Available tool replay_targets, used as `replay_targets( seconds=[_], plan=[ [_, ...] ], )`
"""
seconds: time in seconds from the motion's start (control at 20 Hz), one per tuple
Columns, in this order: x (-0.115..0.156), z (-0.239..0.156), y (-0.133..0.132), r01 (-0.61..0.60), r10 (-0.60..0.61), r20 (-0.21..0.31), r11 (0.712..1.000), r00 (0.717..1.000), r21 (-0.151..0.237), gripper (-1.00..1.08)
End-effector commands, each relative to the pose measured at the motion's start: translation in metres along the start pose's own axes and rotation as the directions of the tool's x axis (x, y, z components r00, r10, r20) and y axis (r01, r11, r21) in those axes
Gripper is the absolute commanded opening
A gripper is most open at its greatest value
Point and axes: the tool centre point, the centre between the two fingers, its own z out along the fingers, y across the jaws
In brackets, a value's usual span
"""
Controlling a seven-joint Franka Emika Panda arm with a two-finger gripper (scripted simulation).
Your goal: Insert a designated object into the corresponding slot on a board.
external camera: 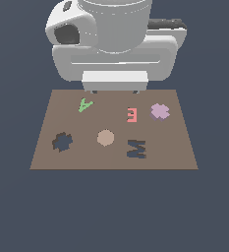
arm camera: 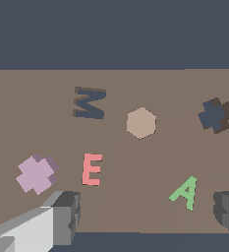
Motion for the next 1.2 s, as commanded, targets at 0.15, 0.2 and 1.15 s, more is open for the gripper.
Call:
replay_targets(
  seconds=[0.15, 0.2, 1.15],
  plan=[
    [0.000, 0.003, -0.003, 0.013, -0.013, 0.000, 1.000, 1.000, 0.000, 1.00],
    [0.000, 0.005, -0.006, 0.023, -0.023, 0.000, 1.000, 1.000, 0.000, 1.00],
    [-0.031, 0.125, -0.144, 0.539, -0.539, 0.005, 0.842, 0.842, -0.003, 1.00]
  ],
)
